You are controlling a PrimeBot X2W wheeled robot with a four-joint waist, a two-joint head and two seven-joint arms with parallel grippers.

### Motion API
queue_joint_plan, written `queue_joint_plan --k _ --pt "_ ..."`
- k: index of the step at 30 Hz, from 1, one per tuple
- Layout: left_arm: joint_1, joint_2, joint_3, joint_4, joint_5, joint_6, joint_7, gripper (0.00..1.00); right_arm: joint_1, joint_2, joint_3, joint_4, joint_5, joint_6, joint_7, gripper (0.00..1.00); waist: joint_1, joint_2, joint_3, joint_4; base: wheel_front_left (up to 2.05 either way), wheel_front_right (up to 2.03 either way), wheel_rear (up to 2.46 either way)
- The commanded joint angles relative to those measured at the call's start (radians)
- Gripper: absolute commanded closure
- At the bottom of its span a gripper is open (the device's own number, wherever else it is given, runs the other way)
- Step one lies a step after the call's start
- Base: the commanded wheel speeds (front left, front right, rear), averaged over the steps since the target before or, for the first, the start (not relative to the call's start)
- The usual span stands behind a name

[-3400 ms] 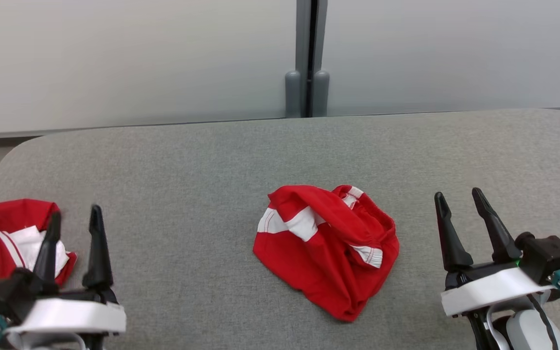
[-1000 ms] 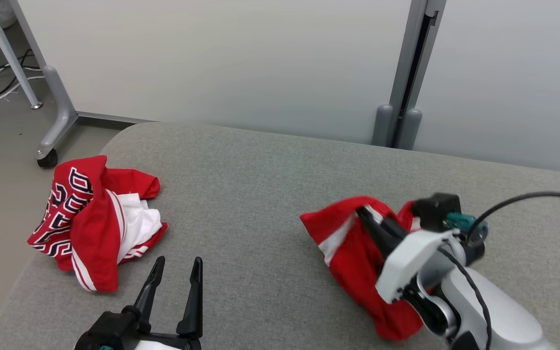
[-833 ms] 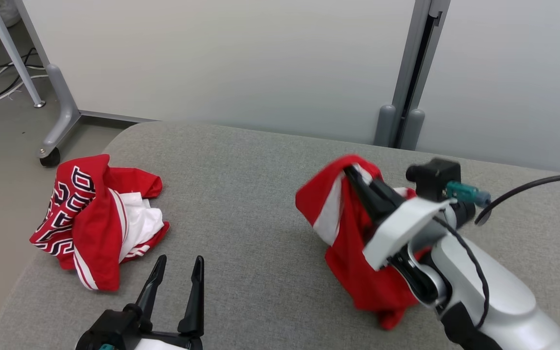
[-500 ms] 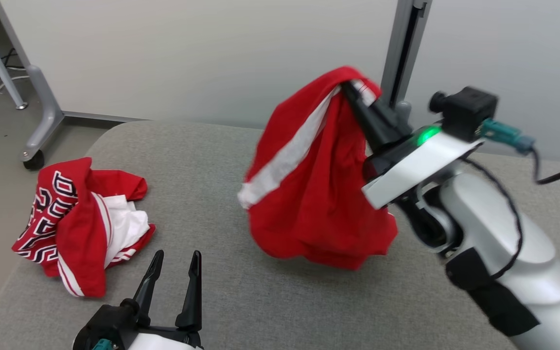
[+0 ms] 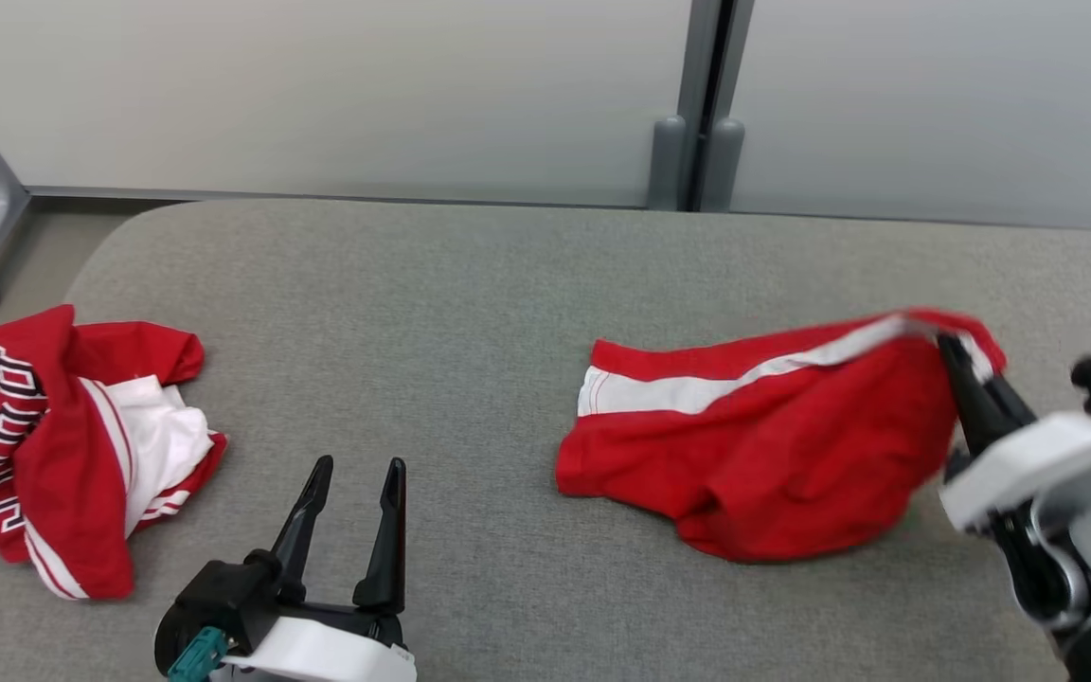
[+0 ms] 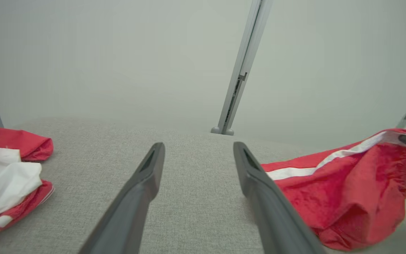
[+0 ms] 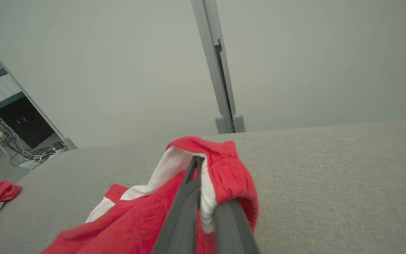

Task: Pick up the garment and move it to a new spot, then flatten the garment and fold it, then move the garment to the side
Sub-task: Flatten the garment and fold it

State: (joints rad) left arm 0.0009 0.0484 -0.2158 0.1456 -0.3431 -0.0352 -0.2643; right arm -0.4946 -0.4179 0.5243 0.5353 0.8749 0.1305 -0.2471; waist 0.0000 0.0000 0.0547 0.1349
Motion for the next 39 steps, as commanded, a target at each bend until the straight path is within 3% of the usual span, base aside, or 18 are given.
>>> queue_joint_plan --k 1,6,8,9,11,12,13,22,30,34,39 --pt "-0.017 0.004 0.0 0.003 -0.001 -0.004 0.0 0.0 0.023 -0.003 -0.005 0.009 0.011 0.001 -0.005 1.0 0.0 0.0 0.02 -0.018 0.0 0.0 0.0" --pt "-0.045 0.004 -0.005 0.019 0.007 -0.013 0.0 0.0 0.109 -0.013 -0.005 0.069 0.064 0.001 -0.007 1.0 0.0 0.0 0.06 -0.06 0.0 0.0 0.0" --pt "-0.064 0.004 -0.005 0.031 0.012 -0.02 0.0 0.0 0.11 -0.012 0.023 0.093 0.101 0.001 0.009 0.87 0.0 0.0 0.081 -0.084 0.0 0.0 0.0" --pt "-0.07 0.004 -0.006 0.037 0.015 -0.024 0.0 0.0 0.105 -0.015 0.034 0.105 0.11 0.001 0.012 0.85 0.0 0.0 0.086 -0.09 0.0 0.0 0.0" --pt "-0.081 0.004 -0.006 0.042 0.019 -0.027 0.0 0.0 0.09 -0.025 0.059 0.139 0.113 0.001 0.022 0.7 0.0 0.0 0.094 -0.101 0.0 0.0 0.0" --pt "-0.085 0.004 -0.006 0.045 0.02 -0.028 0.0 0.0 0.083 -0.024 0.07 0.157 0.115 0.001 0.028 0.04 0.0 0.0 0.097 -0.105 0.0 0.0 0.0" --pt "-0.089 0.004 -0.006 0.048 0.021 -0.029 0.0 0.0 0.076 -0.021 0.08 0.171 0.12 0.0 0.026 0.0 0.0 0.0 0.099 -0.108 0.0 0.0 0.0" --pt "-0.087 0.004 0.003 0.048 0.029 -0.037 0.0 0.0 0.11 -0.073 0.042 0.144 0.208 0.0 -0.01 0.0 0.0 0.0 0.078 -0.113 0.0 0.0 0.0" --pt "-0.08 0.02 0.014 0.061 0.015 -0.043 0.024 0.0 0.153 -0.111 -0.008 0.066 0.179 0.001 -0.019 0.0 0.0 0.0 0.055 -0.146 0.0 0.0 0.0" --pt "-0.121 0.043 0.015 0.082 -0.014 -0.053 0.122 0.0 0.143 -0.093 -0.06 -0.005 0.12 0.001 -0.019 0.0 0.0 0.0 0.065 -0.179 0.0 0.0 0.0" --pt "-0.21 0.076 0.007 0.128 -0.085 -0.072 0.321 0.0 0.162 -0.045 -0.117 -0.082 0.042 0.001 -0.019 0.0 0.0 0.0 0.08 -0.223 0.0 0.0 0.0"
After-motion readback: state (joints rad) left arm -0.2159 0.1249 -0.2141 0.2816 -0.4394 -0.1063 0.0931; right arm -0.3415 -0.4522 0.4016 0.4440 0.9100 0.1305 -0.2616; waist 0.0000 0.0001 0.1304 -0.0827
